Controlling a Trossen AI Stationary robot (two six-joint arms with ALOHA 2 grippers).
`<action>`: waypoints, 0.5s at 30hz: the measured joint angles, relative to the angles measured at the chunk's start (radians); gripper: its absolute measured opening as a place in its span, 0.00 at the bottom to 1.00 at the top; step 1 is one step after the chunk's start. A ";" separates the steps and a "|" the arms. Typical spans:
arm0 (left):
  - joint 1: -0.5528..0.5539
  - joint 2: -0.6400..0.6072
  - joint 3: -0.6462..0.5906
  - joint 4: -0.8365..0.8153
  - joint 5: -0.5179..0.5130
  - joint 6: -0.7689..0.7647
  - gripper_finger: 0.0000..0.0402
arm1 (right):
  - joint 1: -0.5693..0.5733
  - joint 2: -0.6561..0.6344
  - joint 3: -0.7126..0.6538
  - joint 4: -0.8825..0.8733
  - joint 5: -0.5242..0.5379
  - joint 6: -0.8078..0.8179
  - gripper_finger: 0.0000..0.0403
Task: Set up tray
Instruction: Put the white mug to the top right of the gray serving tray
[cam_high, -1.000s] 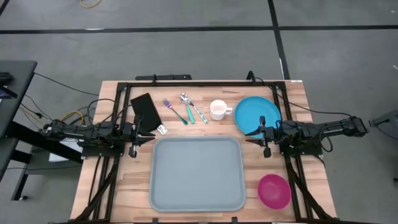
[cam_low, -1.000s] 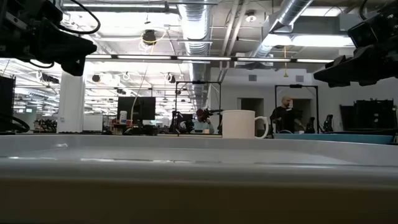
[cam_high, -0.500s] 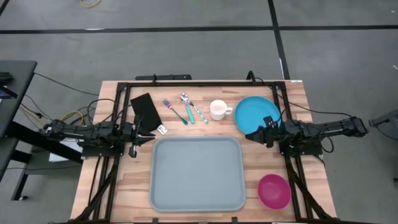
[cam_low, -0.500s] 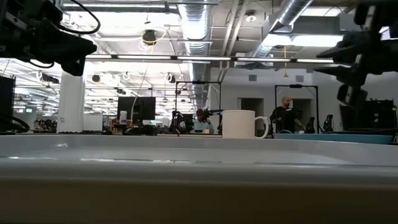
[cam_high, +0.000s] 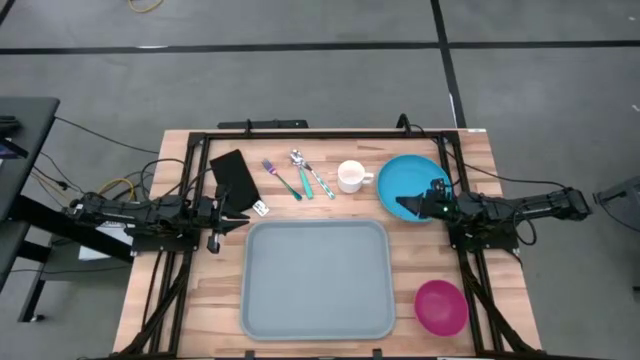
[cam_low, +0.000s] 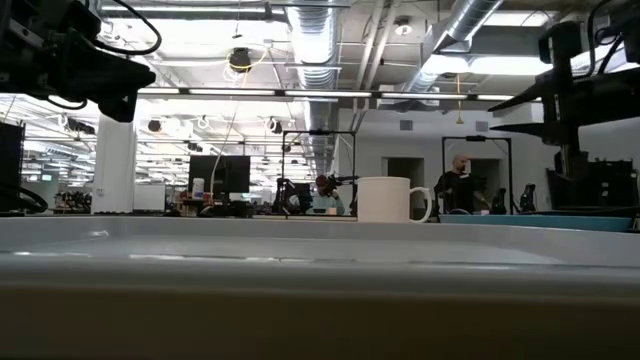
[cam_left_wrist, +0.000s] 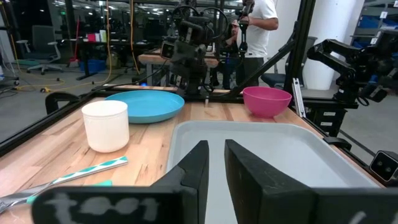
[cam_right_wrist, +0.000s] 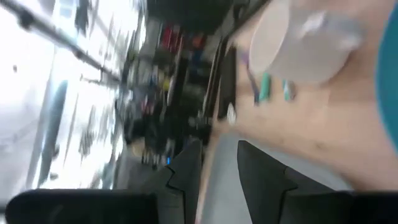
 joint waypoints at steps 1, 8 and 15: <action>0.000 0.000 0.000 0.000 0.000 0.000 0.10 | 0.000 0.000 0.000 0.007 0.048 -0.005 0.24; 0.000 0.000 0.000 0.000 0.000 0.000 0.10 | -0.001 0.079 0.065 0.152 0.057 -0.296 0.24; 0.000 0.000 0.000 0.000 0.000 0.000 0.10 | -0.022 0.420 0.337 0.084 0.080 -0.590 0.24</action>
